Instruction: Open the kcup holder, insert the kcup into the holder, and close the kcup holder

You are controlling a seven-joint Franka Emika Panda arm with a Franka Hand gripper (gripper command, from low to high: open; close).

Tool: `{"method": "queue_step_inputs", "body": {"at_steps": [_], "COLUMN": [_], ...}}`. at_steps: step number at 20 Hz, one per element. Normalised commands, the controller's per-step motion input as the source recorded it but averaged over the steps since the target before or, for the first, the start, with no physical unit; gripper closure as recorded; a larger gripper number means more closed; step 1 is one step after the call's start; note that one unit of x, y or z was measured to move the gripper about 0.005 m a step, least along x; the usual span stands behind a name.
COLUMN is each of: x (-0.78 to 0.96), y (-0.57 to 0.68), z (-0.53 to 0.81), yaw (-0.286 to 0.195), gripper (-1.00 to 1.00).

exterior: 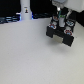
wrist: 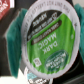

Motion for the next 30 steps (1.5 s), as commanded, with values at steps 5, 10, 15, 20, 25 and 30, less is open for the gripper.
{"method": "queue_step_inputs", "body": {"at_steps": [5,10,15,20,25,30], "x": [-0.01,-0.07,-0.06,-0.17,-0.1,0.08], "y": [0.01,0.0,0.0,-0.11,0.01,0.03], "z": [-0.1,0.01,0.08,0.36,-0.01,-0.06], "yaw": [0.009,0.0,0.001,-0.036,0.002,0.0], "gripper": [1.0,1.0,1.0,1.0,1.0,1.0]}}
